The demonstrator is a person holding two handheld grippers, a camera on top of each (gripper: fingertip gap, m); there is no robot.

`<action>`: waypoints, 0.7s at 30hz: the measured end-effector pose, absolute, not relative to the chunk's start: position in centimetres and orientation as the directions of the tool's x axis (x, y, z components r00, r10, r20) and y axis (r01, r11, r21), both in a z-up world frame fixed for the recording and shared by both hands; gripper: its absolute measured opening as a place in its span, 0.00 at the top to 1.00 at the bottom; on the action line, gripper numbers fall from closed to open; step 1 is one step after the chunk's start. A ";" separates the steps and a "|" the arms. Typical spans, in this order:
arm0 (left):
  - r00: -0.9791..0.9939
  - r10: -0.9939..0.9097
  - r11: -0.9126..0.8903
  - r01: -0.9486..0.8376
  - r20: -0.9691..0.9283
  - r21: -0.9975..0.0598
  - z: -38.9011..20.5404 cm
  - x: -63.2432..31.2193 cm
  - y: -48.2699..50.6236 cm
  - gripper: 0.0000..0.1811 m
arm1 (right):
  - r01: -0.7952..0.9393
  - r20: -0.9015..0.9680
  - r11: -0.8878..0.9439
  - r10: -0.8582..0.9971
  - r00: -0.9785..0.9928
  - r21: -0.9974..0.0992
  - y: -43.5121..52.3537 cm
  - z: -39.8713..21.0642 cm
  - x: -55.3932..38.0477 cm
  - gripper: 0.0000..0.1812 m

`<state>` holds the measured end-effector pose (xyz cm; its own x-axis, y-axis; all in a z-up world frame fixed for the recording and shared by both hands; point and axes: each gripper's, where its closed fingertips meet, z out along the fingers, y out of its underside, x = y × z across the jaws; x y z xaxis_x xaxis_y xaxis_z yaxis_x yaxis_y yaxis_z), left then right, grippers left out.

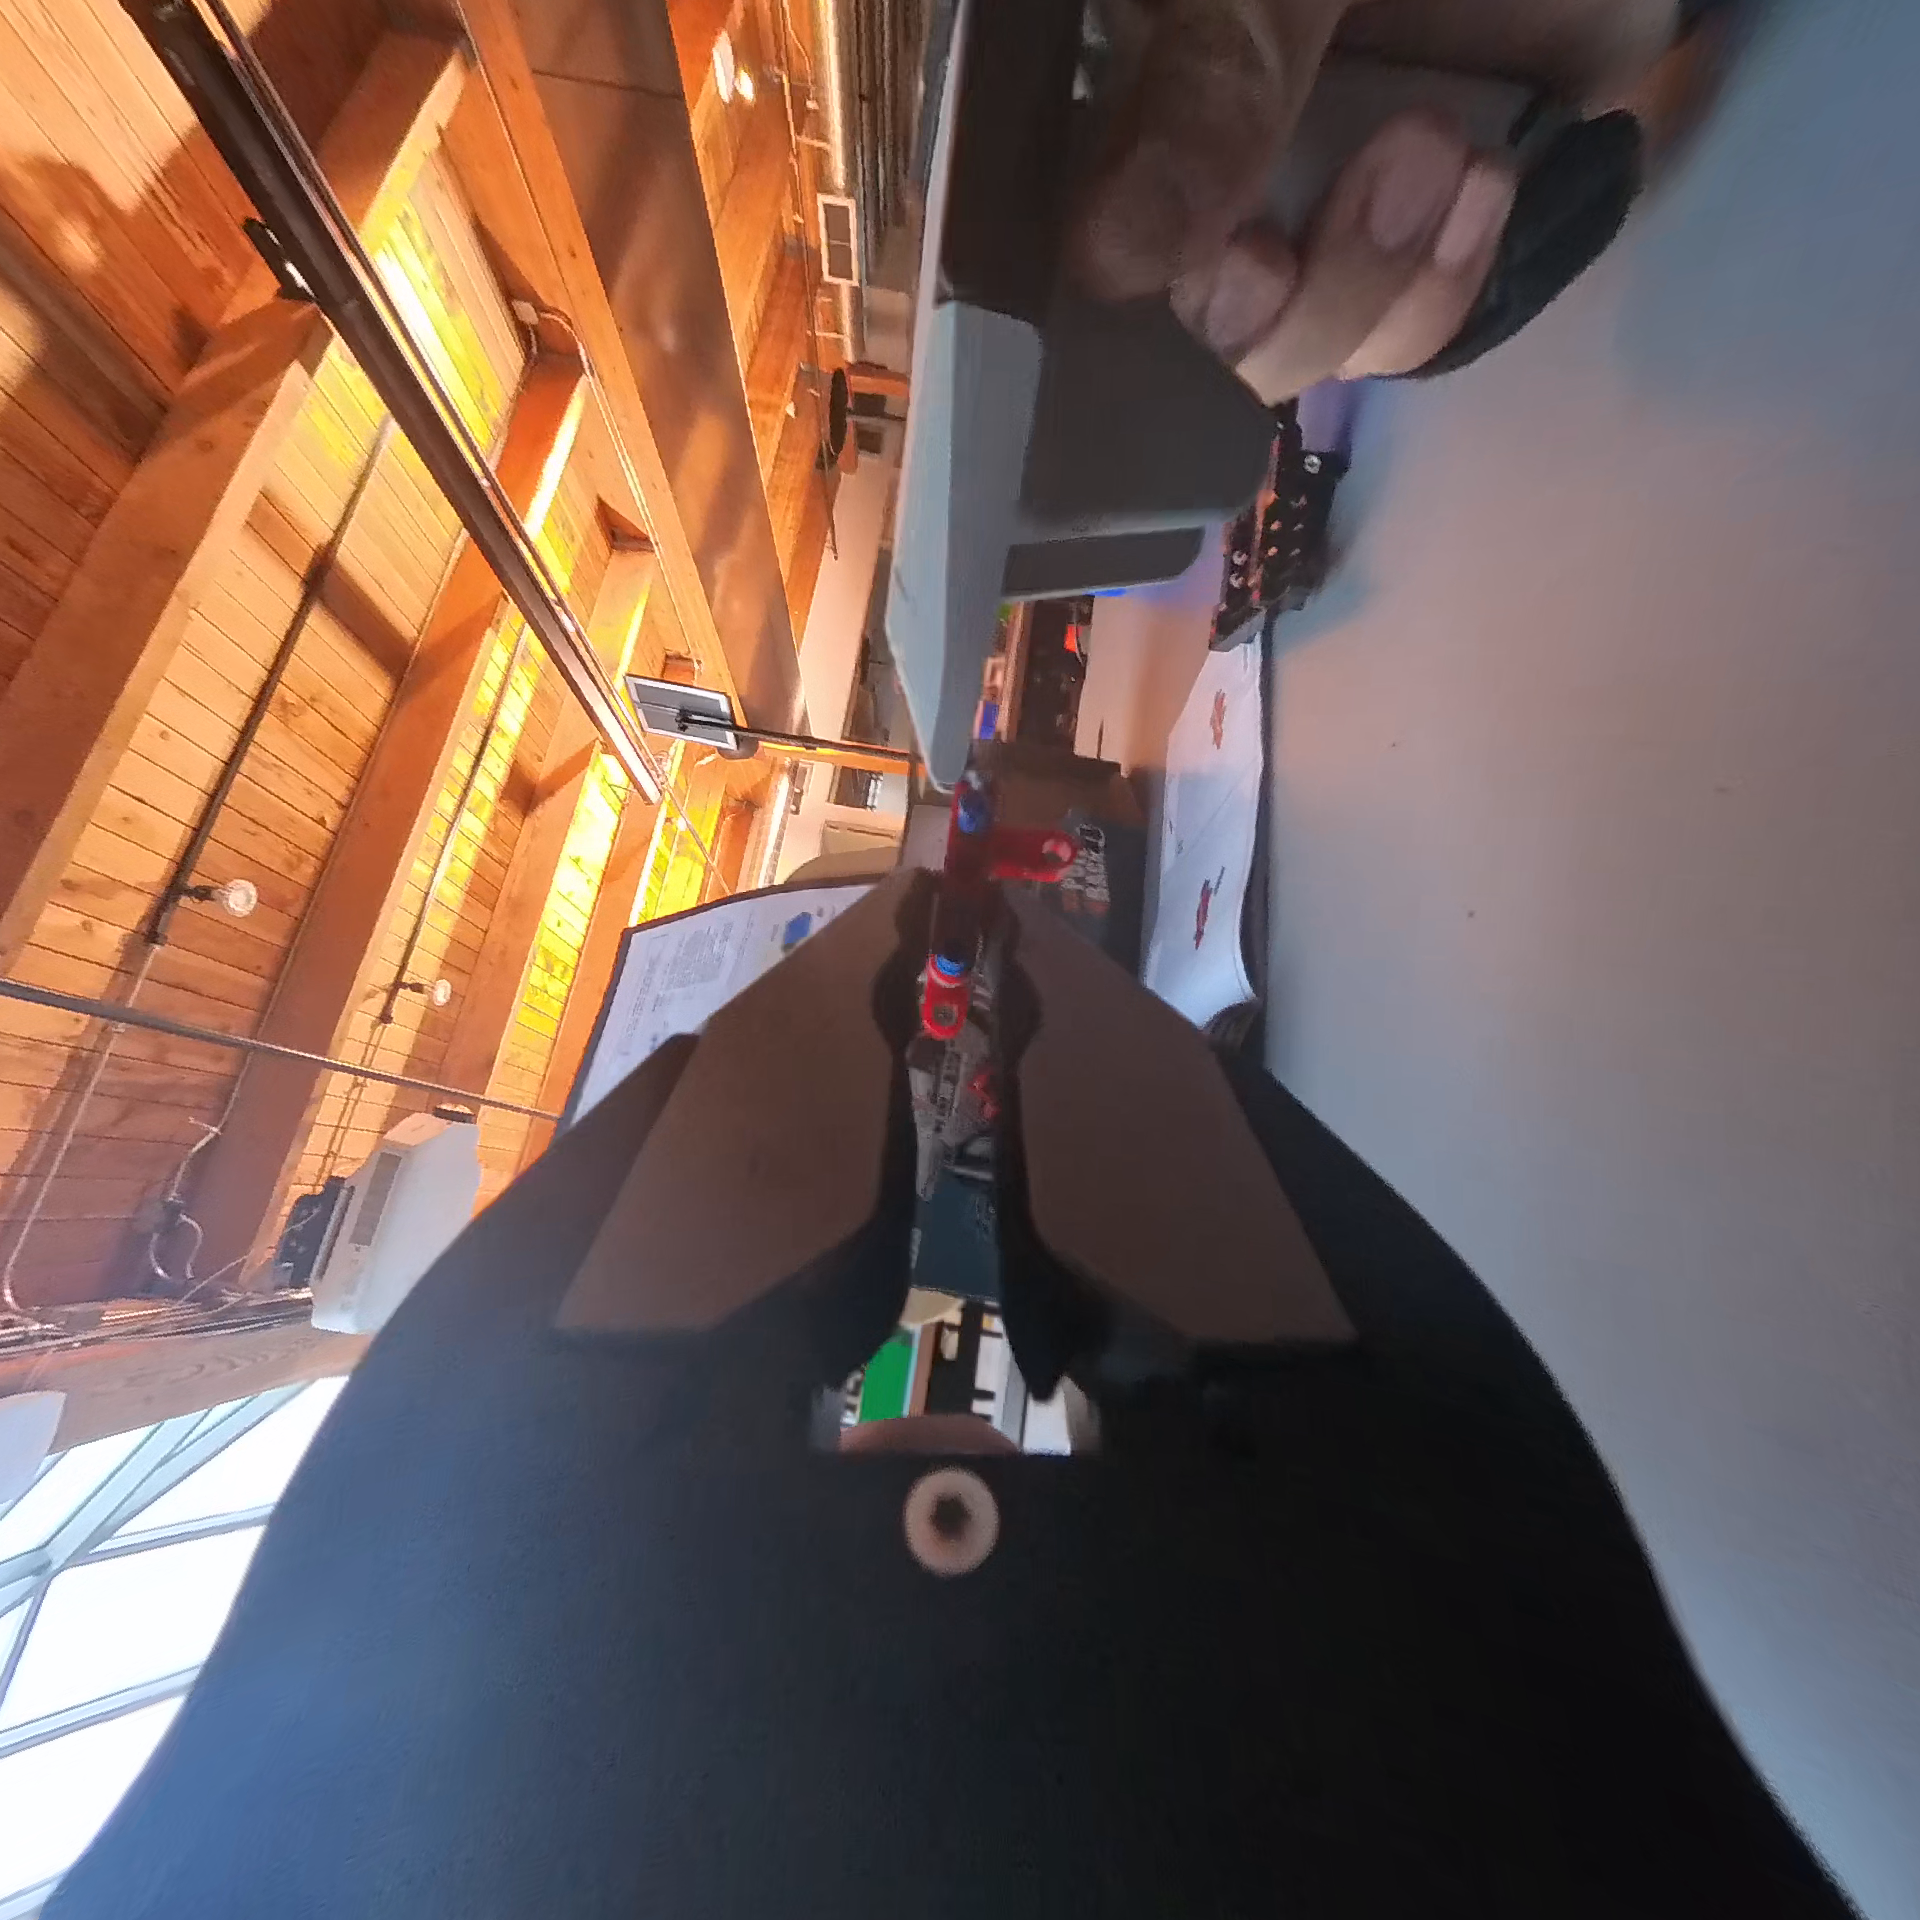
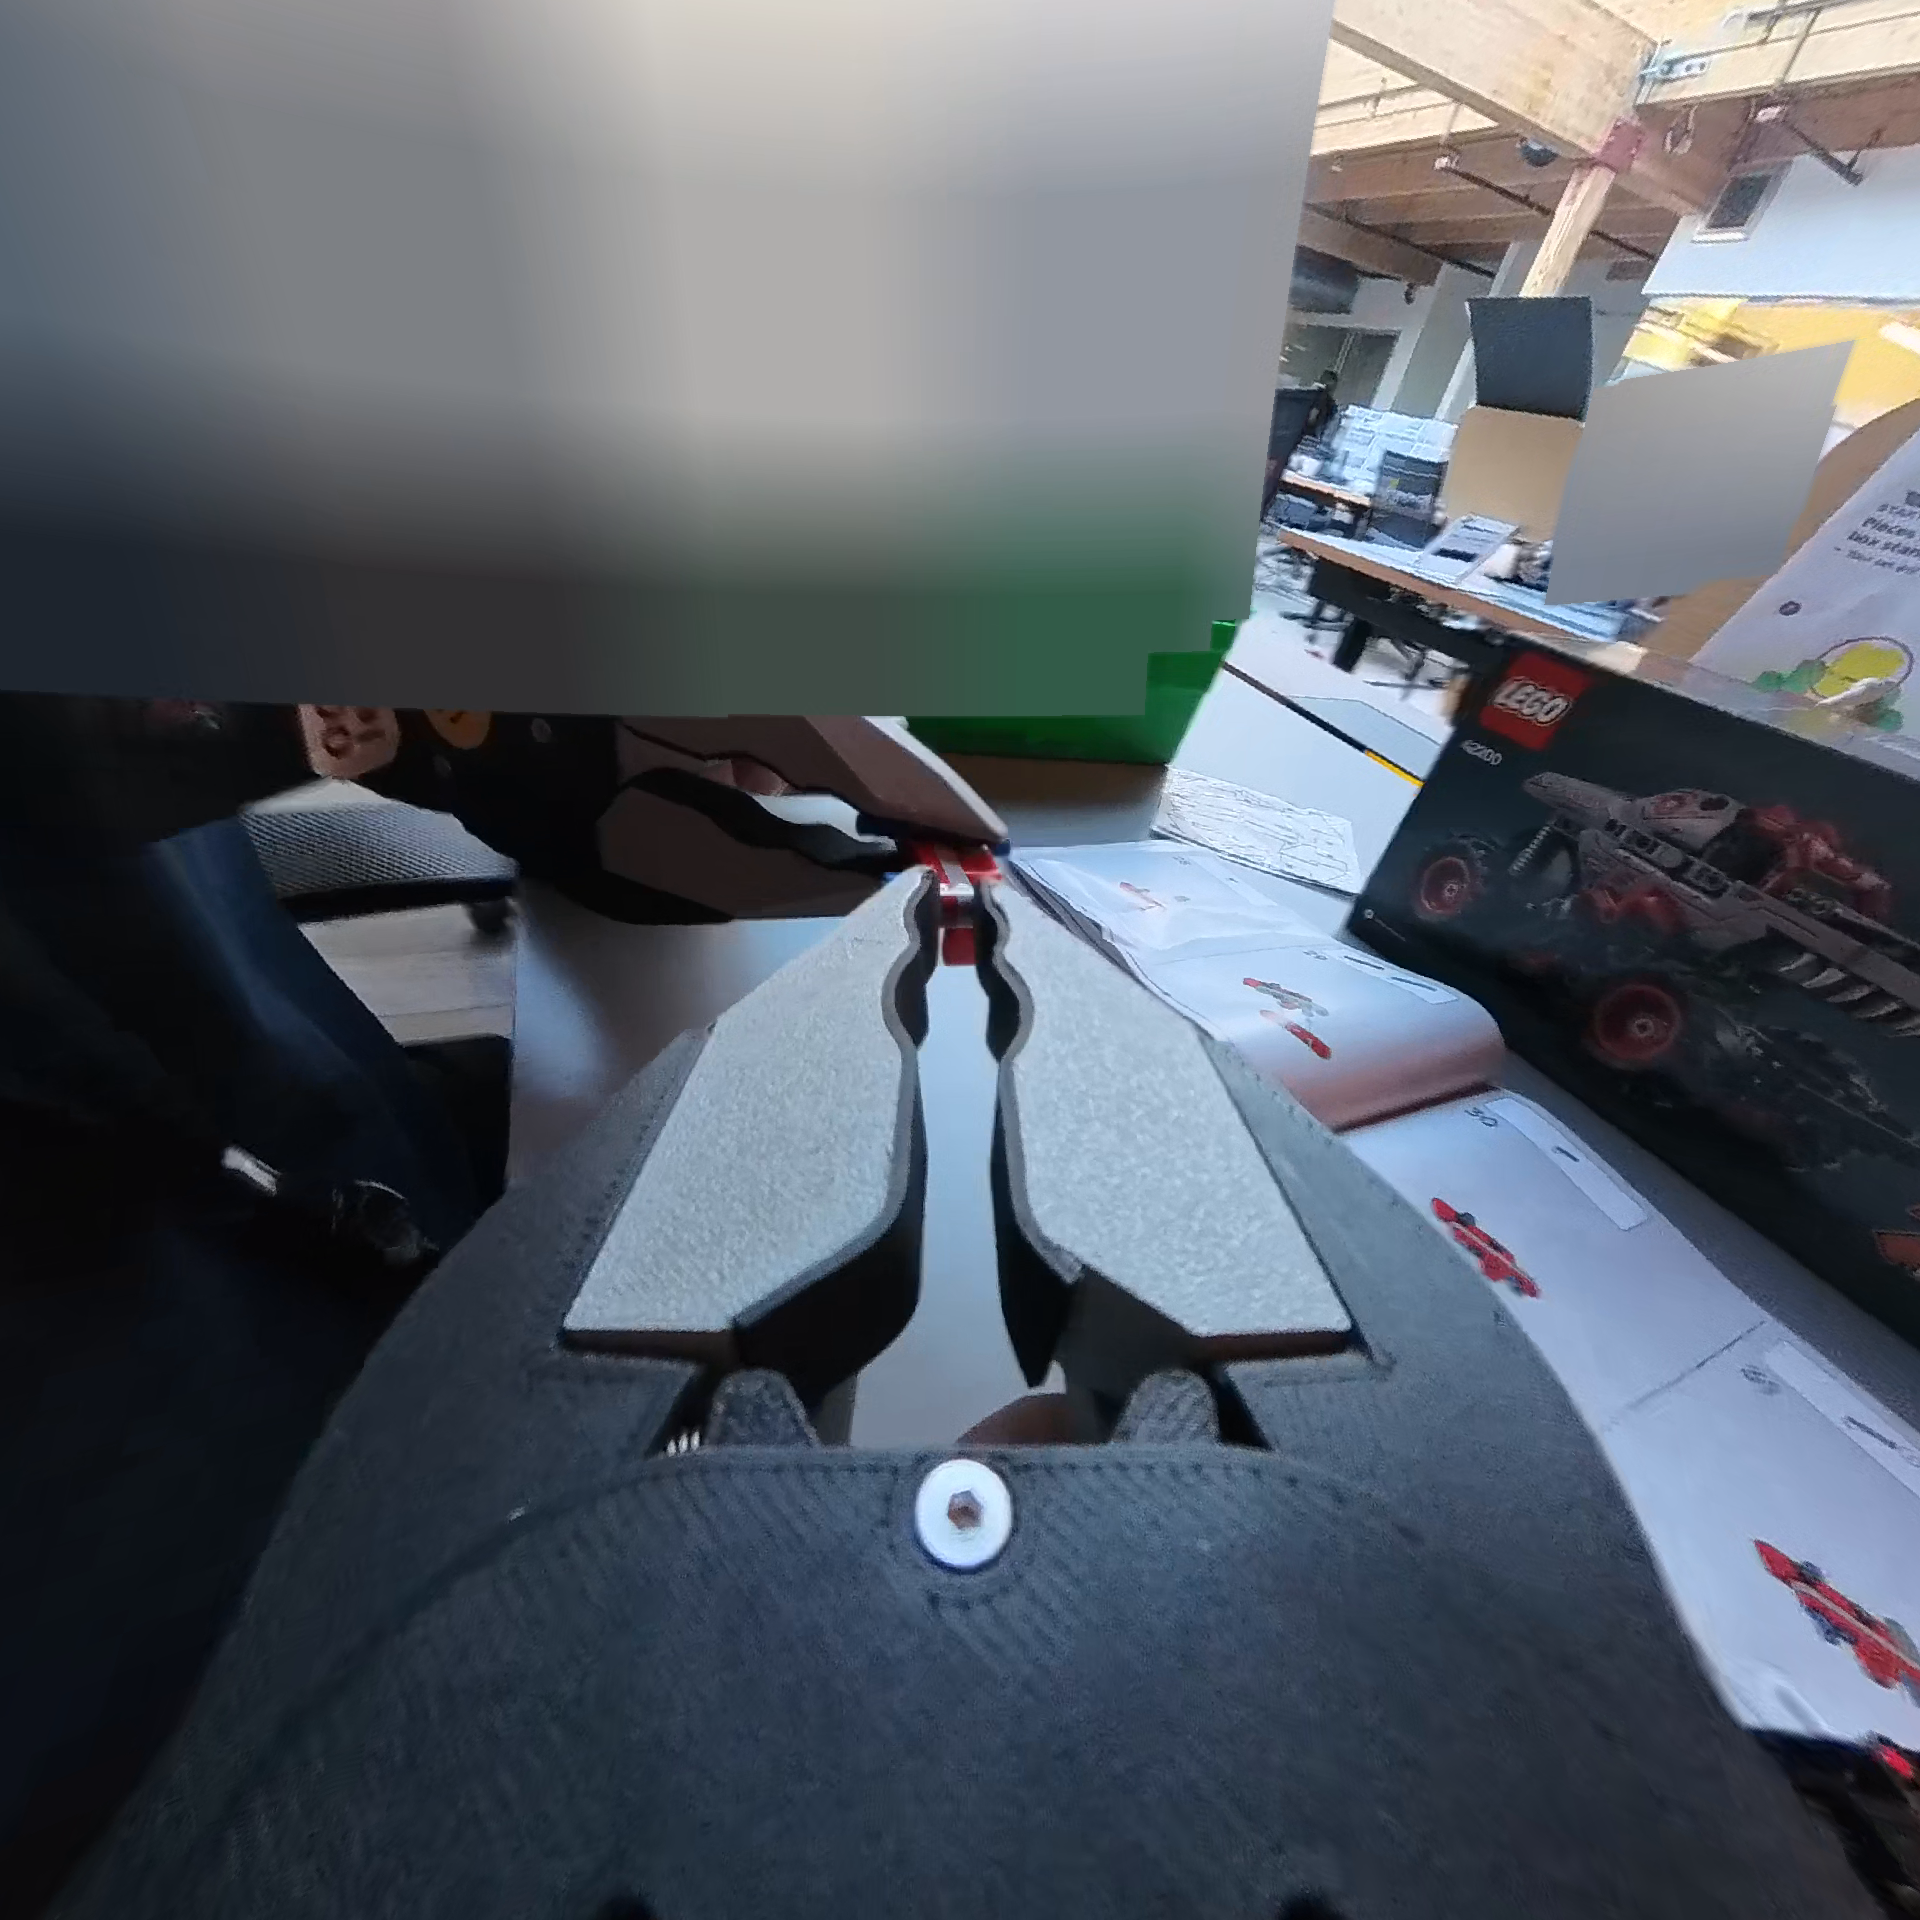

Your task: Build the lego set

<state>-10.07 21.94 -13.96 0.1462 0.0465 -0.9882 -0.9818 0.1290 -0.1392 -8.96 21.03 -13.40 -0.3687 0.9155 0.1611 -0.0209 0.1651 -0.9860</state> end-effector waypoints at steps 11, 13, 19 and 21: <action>0.136 0.048 0.121 -0.984 -0.990 -0.129 -14.1 -10.1 22.0 0.97 | 0.000 0.161 0.173 0.913 -0.374 -0.985 21.2 -13.9 -8.7 0.96; 0.135 0.045 0.116 -0.985 -0.990 -0.129 -14.1 -10.1 22.1 0.97 | 0.005 0.159 0.174 0.914 -0.374 -0.985 21.2 -14.0 -8.8 0.96; 0.104 0.054 0.095 -0.991 -0.993 -0.098 -14.3 -10.2 22.1 0.97 | 0.026 0.163 0.186 0.912 -0.376 -0.982 21.3 -14.4 -8.9 0.97; 0.099 0.060 0.089 -0.992 -0.993 -0.094 -14.2 -10.2 22.0 0.97 | 0.029 0.144 0.168 0.912 -0.384 -0.985 21.3 -14.3 -8.9 0.97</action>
